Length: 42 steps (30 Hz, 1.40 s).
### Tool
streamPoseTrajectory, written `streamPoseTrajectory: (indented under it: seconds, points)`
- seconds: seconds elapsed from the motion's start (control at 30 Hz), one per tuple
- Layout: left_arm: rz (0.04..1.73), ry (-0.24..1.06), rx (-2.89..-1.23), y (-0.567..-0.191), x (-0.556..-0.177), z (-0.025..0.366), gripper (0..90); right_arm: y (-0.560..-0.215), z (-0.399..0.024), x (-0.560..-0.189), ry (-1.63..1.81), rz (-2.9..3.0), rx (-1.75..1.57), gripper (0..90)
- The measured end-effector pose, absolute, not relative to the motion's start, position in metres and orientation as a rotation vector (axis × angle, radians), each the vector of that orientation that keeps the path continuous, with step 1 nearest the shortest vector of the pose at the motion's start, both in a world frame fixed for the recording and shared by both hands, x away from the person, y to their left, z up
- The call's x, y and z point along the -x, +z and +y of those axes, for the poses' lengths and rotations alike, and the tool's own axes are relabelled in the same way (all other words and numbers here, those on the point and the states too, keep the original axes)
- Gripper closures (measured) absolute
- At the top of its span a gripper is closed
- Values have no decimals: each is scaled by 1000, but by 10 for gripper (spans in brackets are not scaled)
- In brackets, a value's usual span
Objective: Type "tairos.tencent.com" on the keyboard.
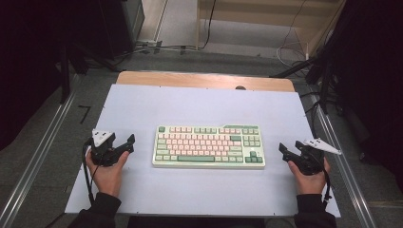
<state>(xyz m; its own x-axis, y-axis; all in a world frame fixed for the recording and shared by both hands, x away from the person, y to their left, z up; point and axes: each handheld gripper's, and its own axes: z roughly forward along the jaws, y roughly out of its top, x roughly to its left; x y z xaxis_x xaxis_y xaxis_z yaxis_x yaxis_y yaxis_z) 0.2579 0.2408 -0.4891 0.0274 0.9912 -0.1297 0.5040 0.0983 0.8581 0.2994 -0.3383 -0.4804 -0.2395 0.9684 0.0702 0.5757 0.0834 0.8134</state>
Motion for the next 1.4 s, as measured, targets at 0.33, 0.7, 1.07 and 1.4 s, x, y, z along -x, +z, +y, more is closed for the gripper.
streamPoseTrajectory:
  seconds: [0.33,0.7,1.07,1.4]
  points:
    - [1567,769,-1518,-488,-256,237,281,-480,-334,-299,1036,1887,-1508,296]
    - [1544,771,-1535,-486,-254,231,281,-479,-327,-298,1044,1907,-1492,296]
    - [1525,771,-1546,-485,-253,224,281,-476,-318,-295,1063,1923,-1470,297]
    - [1502,765,-1558,-485,-253,218,281,-474,-308,-294,1074,1940,-1447,302]
